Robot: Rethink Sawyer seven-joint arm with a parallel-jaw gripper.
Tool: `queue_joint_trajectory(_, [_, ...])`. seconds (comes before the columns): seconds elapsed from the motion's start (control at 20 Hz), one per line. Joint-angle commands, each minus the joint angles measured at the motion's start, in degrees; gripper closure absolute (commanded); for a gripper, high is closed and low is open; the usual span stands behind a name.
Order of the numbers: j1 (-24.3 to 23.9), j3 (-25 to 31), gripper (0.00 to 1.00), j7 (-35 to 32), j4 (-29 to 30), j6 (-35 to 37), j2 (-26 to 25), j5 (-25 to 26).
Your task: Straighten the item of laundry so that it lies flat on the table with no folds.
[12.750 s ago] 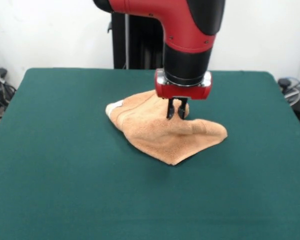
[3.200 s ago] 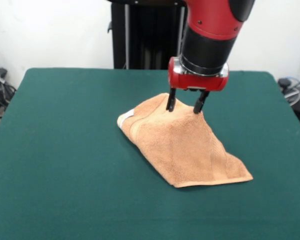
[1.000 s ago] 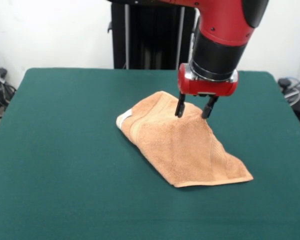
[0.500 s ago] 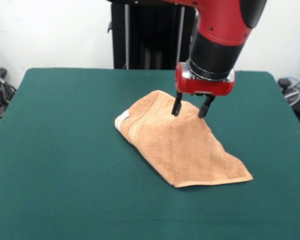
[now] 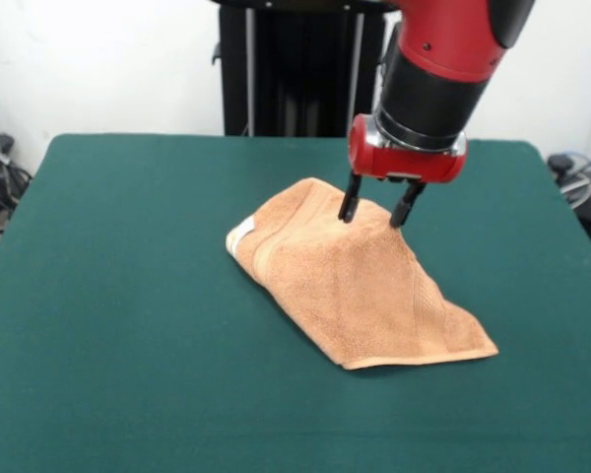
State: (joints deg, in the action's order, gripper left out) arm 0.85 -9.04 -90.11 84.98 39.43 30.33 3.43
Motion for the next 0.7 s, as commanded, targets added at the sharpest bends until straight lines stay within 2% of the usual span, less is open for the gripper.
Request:
queue_joint_trajectory(0.05, [1.0, -0.8, 0.0, -12.3, 0.8, -4.0, -0.5, 1.2])
queue_joint_trajectory(0.4, [1.0, -0.7, 0.0, -11.6, 1.9, -4.4, -0.1, 0.5])
queue_joint_trajectory(0.6, [-1.7, 2.2, 0.0, -9.8, 3.4, -1.4, 0.5, -2.2])
queue_joint_trajectory(0.7, [-1.7, 1.8, 0.0, -9.2, 2.8, -0.4, 0.4, -1.7])
